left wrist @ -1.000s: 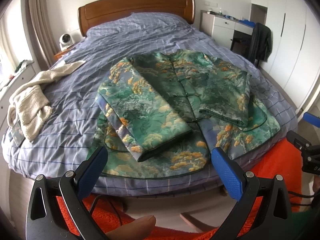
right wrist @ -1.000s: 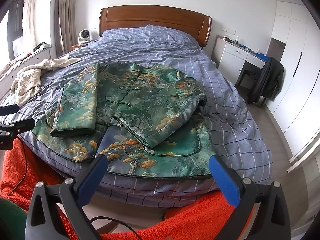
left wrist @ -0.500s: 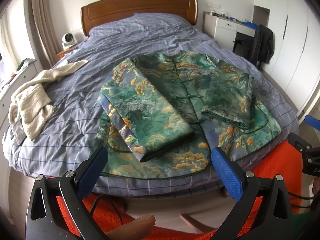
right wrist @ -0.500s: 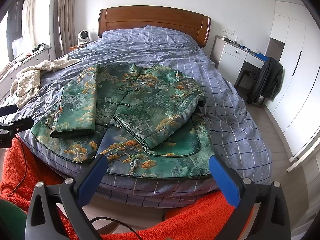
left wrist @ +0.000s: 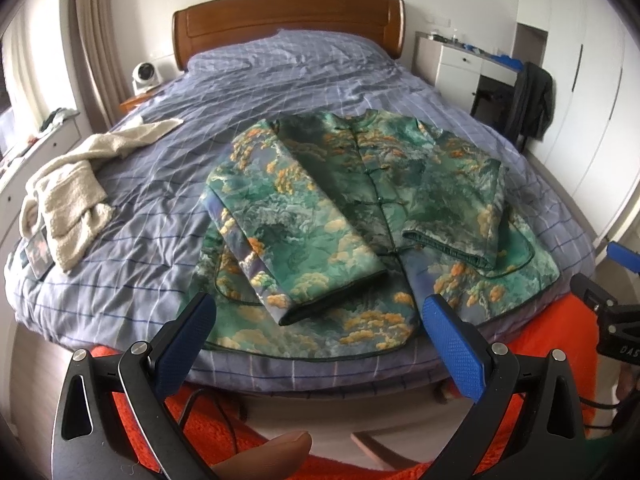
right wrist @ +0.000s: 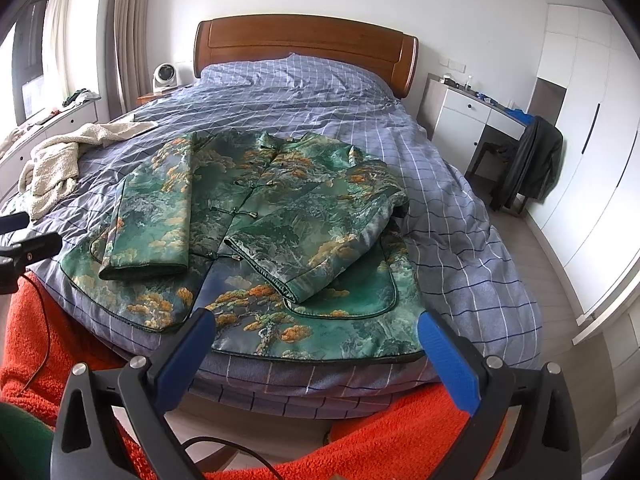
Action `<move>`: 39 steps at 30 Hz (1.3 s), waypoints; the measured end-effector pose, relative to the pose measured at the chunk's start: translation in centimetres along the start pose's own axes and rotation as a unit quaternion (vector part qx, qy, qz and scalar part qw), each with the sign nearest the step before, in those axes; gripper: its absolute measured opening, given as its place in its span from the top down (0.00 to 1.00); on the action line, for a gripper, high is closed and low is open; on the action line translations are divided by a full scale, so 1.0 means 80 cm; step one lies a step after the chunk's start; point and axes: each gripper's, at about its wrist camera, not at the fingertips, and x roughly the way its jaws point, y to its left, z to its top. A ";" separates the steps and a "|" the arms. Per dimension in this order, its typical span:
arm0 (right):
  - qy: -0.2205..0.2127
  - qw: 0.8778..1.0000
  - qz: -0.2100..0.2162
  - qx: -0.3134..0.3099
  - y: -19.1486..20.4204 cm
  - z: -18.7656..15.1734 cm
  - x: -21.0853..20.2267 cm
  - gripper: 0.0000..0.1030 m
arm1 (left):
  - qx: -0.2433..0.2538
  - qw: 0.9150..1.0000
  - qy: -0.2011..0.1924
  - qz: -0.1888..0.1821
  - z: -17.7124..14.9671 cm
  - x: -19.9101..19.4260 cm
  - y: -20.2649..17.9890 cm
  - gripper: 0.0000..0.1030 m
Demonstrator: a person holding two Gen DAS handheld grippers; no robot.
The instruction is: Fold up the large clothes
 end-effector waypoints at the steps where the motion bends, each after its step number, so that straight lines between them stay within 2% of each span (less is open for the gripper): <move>1: -0.006 1.000 0.001 0.001 -0.001 0.002 -0.001 0.00 | 0.000 1.000 0.002 0.003 -0.001 0.001 0.000 0.00; 8: -0.022 1.000 -0.004 0.002 -0.003 0.004 -0.006 0.00 | 0.011 1.000 -0.005 0.029 -0.004 0.002 0.000 0.00; 28: -0.004 1.000 0.004 0.005 0.001 0.002 0.014 0.00 | 0.022 1.000 -0.007 0.019 0.008 0.027 -0.008 0.00; 32: -0.001 1.000 0.023 0.007 0.001 0.000 0.019 0.00 | 0.017 1.000 -0.004 0.017 0.009 0.029 -0.007 0.00; 36: -0.013 0.997 0.067 0.025 -0.008 0.005 0.023 0.00 | 0.005 1.000 -0.004 0.013 0.008 0.030 0.002 0.00; 39: -0.035 0.995 0.099 -0.004 -0.010 0.018 0.030 0.00 | 0.000 1.000 -0.004 0.015 0.006 0.030 0.008 0.00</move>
